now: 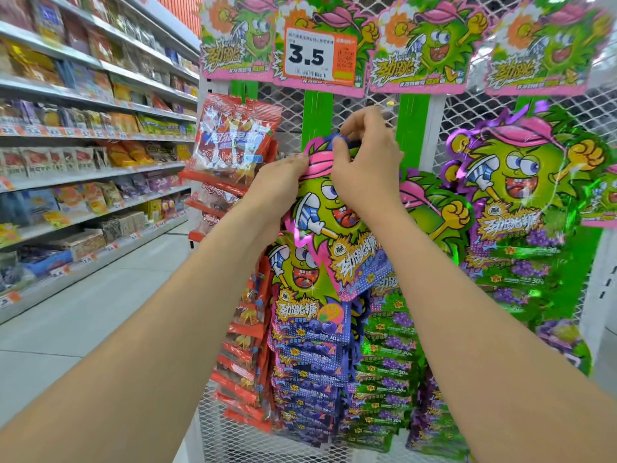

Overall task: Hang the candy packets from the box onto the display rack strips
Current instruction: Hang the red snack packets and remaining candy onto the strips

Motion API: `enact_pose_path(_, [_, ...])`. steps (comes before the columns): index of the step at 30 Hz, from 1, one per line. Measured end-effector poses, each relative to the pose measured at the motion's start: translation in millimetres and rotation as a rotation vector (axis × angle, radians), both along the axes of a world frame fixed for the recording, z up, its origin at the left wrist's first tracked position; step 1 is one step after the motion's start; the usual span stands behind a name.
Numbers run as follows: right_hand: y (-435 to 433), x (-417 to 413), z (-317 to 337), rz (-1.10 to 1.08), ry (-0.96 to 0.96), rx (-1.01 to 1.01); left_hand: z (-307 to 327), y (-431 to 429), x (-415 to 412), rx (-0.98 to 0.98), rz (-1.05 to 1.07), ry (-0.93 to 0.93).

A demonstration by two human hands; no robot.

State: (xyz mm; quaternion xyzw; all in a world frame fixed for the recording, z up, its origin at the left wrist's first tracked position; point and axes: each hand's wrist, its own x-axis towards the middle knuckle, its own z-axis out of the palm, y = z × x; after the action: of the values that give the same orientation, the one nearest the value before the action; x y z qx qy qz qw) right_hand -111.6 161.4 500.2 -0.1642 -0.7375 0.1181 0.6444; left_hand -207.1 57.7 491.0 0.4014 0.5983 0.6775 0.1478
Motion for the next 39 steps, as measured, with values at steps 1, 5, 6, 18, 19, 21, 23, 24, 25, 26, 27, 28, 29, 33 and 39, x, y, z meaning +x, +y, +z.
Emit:
enact_pose_path(1, [0, -1, -1, -0.022, -0.002, 0.006, 1, 2, -2, -0.008, 0.011, 0.024])
enact_pose_path(5, [-1, -2, 0, -0.068, -0.02, 0.016, 1, 7, -2, 0.022, -0.011, -0.054])
enact_pose_path(6, [0, -2, 1, -0.066, -0.027, 0.014, 2, 6, 0, 0.016, -0.006, -0.028])
enact_pose_path(18, [5, 7, -31, -0.033, -0.12, -0.003, -21, 4, 3, 0.028, 0.074, 0.285])
enact_pose_path(19, [7, 8, -36, -0.026, -0.131, -0.013, -26, 5, 4, 0.051, 0.164, 0.388])
enact_pose_path(21, [12, 12, -45, -0.03, -0.164, -0.022, -38, 7, 1, 0.114, 0.342, 0.606])
enact_pose_path(23, [14, 16, -51, -0.071, -0.209, -0.021, -51, 7, -2, 0.191, 0.441, 0.754])
enact_pose_path(24, [14, 17, -53, -0.098, -0.224, -0.022, -57, 7, -3, 0.214, 0.468, 0.823])
enact_pose_path(25, [13, 18, -53, -0.117, -0.236, -0.028, -61, 6, -2, 0.224, 0.49, 0.893])
enact_pose_path(26, [12, 18, -52, -0.123, -0.247, -0.051, -66, 6, -2, 0.23, 0.513, 0.971])
enact_pose_path(27, [11, 18, -51, -0.12, -0.26, -0.087, -71, 5, 0, 0.239, 0.543, 1.061])
enact_pose_path(28, [11, 18, -51, -0.109, -0.275, -0.127, -76, 4, 0, 0.248, 0.571, 1.141])
enact_pose_path(29, [10, 19, -50, -0.101, -0.287, -0.151, -81, 2, 0, 0.243, 0.585, 1.197])
enact_pose_path(33, [7, 21, -57, -0.135, -0.324, -0.104, -119, -12, 3, 0.123, 0.706, 1.227])
enact_pose_path(39, [-16, 23, -86, -0.542, -0.362, 0.182, -180, -32, -4, -0.114, 0.833, 1.053])
